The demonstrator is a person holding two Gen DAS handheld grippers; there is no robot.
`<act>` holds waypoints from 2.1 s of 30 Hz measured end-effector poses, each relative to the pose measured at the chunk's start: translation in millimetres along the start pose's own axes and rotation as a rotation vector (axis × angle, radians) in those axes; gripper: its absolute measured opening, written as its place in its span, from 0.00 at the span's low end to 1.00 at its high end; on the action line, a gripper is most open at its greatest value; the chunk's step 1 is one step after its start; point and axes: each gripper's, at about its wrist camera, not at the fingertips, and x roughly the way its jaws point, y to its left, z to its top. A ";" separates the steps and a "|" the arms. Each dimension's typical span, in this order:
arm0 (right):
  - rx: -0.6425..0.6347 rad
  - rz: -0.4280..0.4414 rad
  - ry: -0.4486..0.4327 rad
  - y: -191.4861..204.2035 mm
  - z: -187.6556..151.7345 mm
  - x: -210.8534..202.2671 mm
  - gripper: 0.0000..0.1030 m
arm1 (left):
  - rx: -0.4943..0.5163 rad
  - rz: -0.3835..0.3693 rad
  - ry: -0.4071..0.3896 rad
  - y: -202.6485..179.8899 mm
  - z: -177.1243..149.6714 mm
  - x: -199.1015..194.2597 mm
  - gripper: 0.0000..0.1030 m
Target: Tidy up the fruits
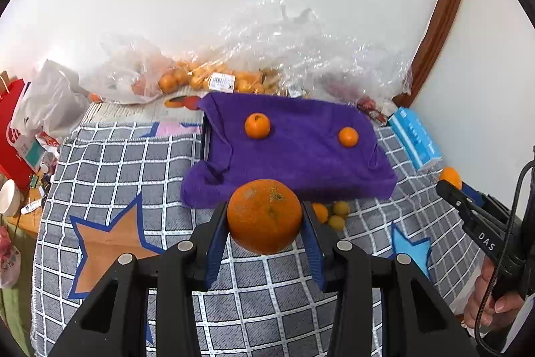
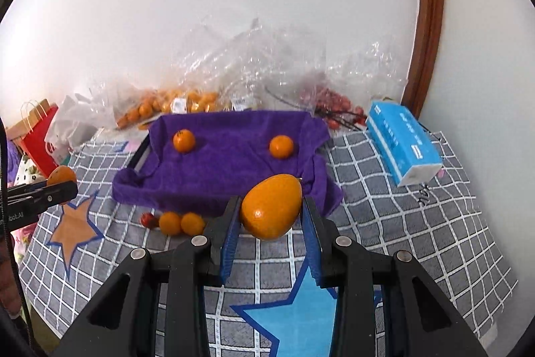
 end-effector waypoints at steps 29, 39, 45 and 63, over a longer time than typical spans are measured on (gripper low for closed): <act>-0.010 0.000 -0.062 6.8 38.6 -10.0 0.35 | 0.010 -0.009 -0.076 -4.2 35.9 -17.5 0.39; -0.021 0.003 -0.073 7.6 53.6 -2.6 0.35 | -0.002 -0.009 -0.088 -0.6 48.8 -11.0 0.39; -0.028 0.013 -0.052 8.0 58.5 14.9 0.35 | -0.016 -0.010 -0.073 3.8 56.7 2.8 0.39; -0.028 0.020 -0.019 6.2 71.6 58.4 0.35 | -0.012 -0.019 -0.052 3.3 79.0 38.6 0.39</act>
